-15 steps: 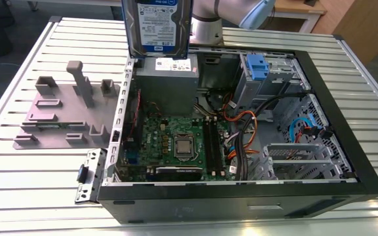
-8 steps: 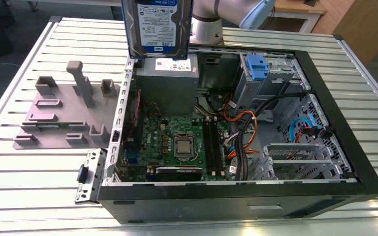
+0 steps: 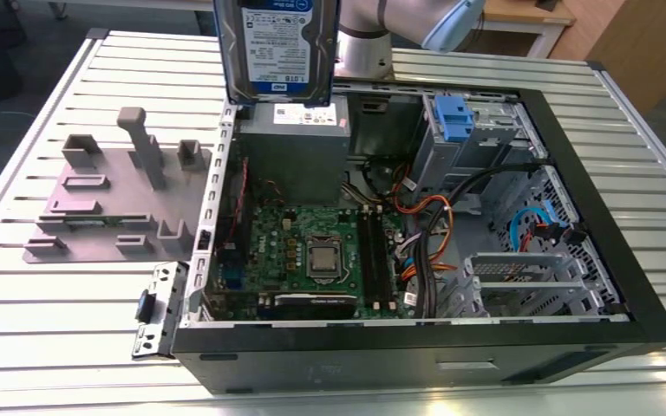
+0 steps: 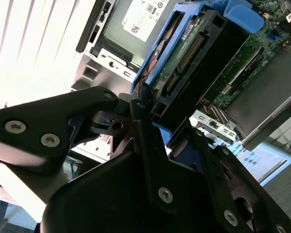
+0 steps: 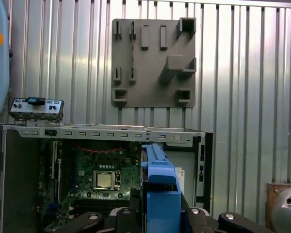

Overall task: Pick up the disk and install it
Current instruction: 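Pick up the disk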

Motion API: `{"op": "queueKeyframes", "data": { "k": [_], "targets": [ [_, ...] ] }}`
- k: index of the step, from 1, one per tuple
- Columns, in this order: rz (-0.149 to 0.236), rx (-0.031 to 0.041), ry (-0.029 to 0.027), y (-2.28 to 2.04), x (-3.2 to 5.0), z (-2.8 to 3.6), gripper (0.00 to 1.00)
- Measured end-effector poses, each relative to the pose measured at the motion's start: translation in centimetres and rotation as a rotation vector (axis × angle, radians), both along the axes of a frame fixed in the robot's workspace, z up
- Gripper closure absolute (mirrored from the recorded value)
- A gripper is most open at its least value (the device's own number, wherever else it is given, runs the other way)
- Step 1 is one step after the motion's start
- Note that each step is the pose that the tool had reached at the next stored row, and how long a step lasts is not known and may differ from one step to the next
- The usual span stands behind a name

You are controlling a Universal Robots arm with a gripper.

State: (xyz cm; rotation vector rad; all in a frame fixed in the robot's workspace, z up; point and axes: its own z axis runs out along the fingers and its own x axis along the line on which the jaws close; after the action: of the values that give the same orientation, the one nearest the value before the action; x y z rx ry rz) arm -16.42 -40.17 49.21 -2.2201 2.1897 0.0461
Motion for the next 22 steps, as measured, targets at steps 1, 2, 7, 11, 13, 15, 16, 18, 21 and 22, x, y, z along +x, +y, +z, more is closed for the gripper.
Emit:
{"op": "queueKeyframes", "data": {
  "k": [1,2,7,11,13,15,16,18,21,22],
  "targets": [
    [0.0,0.0,0.0,-0.02,0.0,0.0,0.64],
    [0.0,-0.0001,0.0,-0.04,0.0,0.0,0.64],
    [0.0,0.0,0.0,-0.16,0.0,0.0,0.64],
    [0.0,-0.0001,0.0001,-0.25,0.0,0.0,0.64],
    [0.0,-0.0001,0.0001,-0.3,0.0,0.0,0.64],
    [0.0,-0.0001,0.0,-0.34,0.0,0.0,0.64],
    [0.0,-0.0001,0.0,-0.36,0.0,0.0,0.64],
    [0.0,-0.0001,0.0,-0.41,0.0,0.0,0.64],
    [0.0,-0.0001,0.0,-0.48,0.0,0.0,0.64],
    [0.0,-0.0002,0.0001,-0.5,0.0,0.0,0.64]
  ]
}}
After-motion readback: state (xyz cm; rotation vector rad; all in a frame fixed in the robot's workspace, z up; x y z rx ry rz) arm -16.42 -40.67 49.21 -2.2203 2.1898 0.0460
